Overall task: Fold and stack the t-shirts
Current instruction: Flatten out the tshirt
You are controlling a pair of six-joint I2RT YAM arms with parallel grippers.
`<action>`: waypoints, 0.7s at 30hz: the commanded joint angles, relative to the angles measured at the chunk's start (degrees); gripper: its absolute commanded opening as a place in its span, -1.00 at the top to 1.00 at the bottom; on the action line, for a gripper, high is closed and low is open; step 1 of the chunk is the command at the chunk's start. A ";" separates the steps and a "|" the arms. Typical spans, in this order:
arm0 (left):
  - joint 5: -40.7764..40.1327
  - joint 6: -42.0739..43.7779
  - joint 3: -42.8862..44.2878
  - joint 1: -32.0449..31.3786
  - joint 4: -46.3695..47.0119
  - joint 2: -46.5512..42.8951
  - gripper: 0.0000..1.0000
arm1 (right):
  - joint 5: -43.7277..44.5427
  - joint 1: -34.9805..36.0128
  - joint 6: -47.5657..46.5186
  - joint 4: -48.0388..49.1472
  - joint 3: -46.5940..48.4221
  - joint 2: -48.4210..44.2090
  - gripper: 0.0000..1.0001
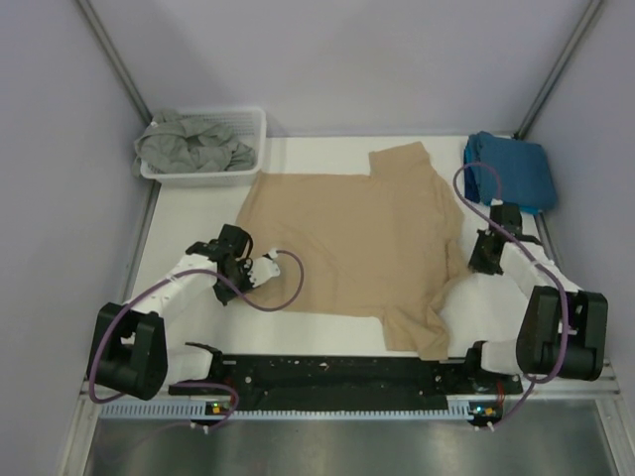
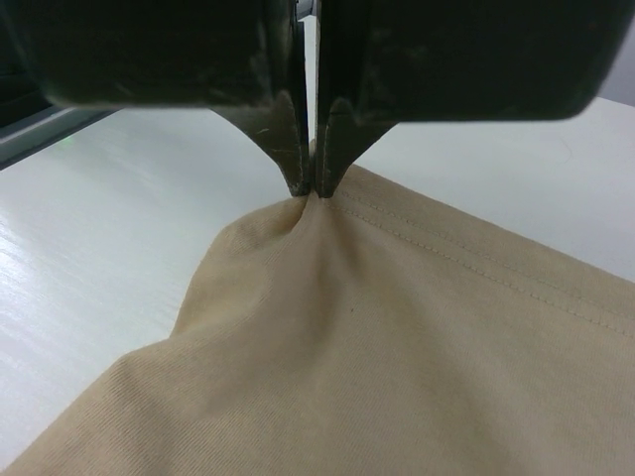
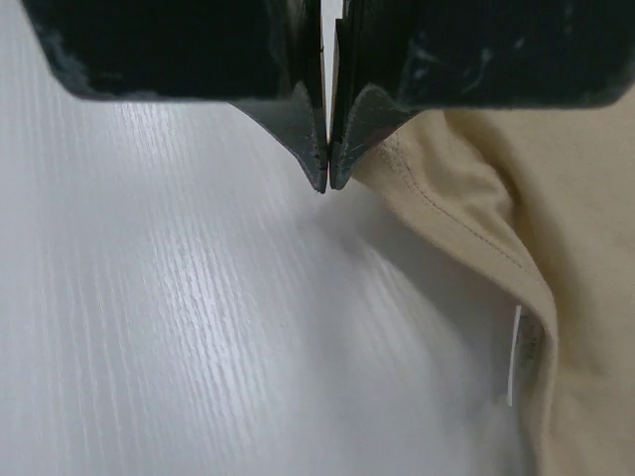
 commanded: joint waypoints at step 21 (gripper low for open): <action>6.28 -0.79 -2.02 0.17 -1.57 -1.69 1.00 | -9.57 -13.98 -0.74 0.66 7.22 -7.08 0.00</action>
